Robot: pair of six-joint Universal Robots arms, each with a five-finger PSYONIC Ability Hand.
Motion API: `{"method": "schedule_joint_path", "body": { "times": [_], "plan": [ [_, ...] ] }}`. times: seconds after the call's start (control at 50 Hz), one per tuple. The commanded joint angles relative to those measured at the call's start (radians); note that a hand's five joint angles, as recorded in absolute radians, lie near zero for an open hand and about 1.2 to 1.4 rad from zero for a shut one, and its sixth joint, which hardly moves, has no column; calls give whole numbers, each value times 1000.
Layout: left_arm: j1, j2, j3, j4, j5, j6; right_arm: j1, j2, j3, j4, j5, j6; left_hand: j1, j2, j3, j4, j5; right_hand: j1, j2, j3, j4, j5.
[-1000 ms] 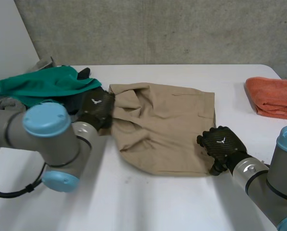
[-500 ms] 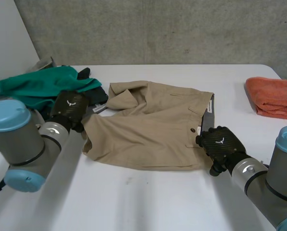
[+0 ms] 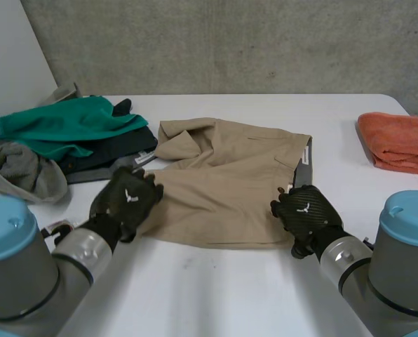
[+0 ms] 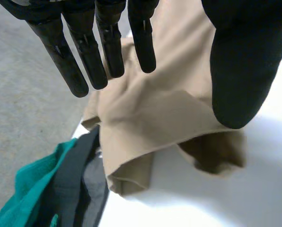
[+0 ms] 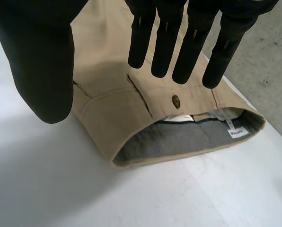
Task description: Fold the laundry.
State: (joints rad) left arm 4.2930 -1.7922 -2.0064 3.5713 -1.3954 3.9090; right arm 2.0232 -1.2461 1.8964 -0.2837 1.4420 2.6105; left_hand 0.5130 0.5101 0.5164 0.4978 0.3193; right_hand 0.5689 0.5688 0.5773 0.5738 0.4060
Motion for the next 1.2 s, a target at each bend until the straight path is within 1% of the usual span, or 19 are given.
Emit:
{"method": "schedule_joint_path", "body": {
  "times": [0.02,0.16,0.24,0.26,0.28,0.44,0.6,0.62,0.68,0.72,0.84,0.9,0.92,0.98,1.06,1.08,1.14,1.16,1.2],
  "plan": [
    [-10,-12,-34,14,-4,64,5,57,-17,-21,6,-1,50,53,46,65,69,103,103,95,98,92],
    [56,-62,-34,84,-14,75,0,88,-26,-72,38,-18,53,56,49,68,72,194,194,186,189,182],
    [70,-91,-31,129,-14,75,-6,108,-39,-75,43,-18,70,73,67,85,89,469,469,461,464,458],
    [71,-99,-31,138,-14,75,-9,112,-43,-75,41,-18,85,88,82,100,104,732,732,723,727,720],
    [71,-107,-31,149,-14,75,-9,113,-45,-75,43,-18,94,97,90,109,113,826,827,818,821,815],
    [80,-148,-20,192,-17,78,-26,97,-39,-75,57,-18,135,138,131,150,154,827,827,819,822,816],
    [96,-194,-8,195,-5,75,-28,85,-36,-68,60,-17,449,452,445,464,468,827,827,819,822,816],
    [96,-202,-5,195,-4,75,-28,85,-36,-68,60,-15,557,560,553,572,576,827,827,819,822,816],
    [96,-210,1,195,-4,73,-28,83,-36,-63,63,-15,710,713,706,725,729,827,827,819,822,816],
    [96,-213,3,195,-2,73,-28,79,-37,-63,63,-13,883,886,879,898,902,827,827,819,822,816],
    [91,-199,-5,186,-7,72,-28,31,-45,-25,63,-20,883,886,880,898,902,827,827,819,822,816],
    [91,-155,-18,166,-10,69,-29,-24,-56,66,58,-38,883,886,880,898,902,827,827,819,822,816],
    [87,-88,-35,135,-11,61,-31,-39,-60,93,57,-49,883,886,880,898,902,827,827,819,822,816],
    [74,5,-61,54,-13,38,-52,-105,-83,223,52,-105,883,886,880,898,902,827,827,819,822,816],
    [33,135,-68,-135,-14,-68,-132,-196,-111,403,44,-187,883,886,880,898,902,827,827,819,822,816],
    [9,184,-63,-226,-14,-124,-149,-211,-115,438,44,-208,883,886,880,898,902,827,827,819,822,816],
    [-24,255,-54,-374,-13,-203,-196,-251,-125,579,44,-321,883,886,880,898,902,827,827,819,822,816],
    [-38,295,-46,-472,-10,-250,-207,-260,-123,612,44,-354,883,886,880,898,902,827,827,819,822,816],
    [-48,322,-42,-557,-8,-293,-230,-283,-117,705,43,-436,883,886,880,898,902,827,827,819,822,816]
  ]
}}
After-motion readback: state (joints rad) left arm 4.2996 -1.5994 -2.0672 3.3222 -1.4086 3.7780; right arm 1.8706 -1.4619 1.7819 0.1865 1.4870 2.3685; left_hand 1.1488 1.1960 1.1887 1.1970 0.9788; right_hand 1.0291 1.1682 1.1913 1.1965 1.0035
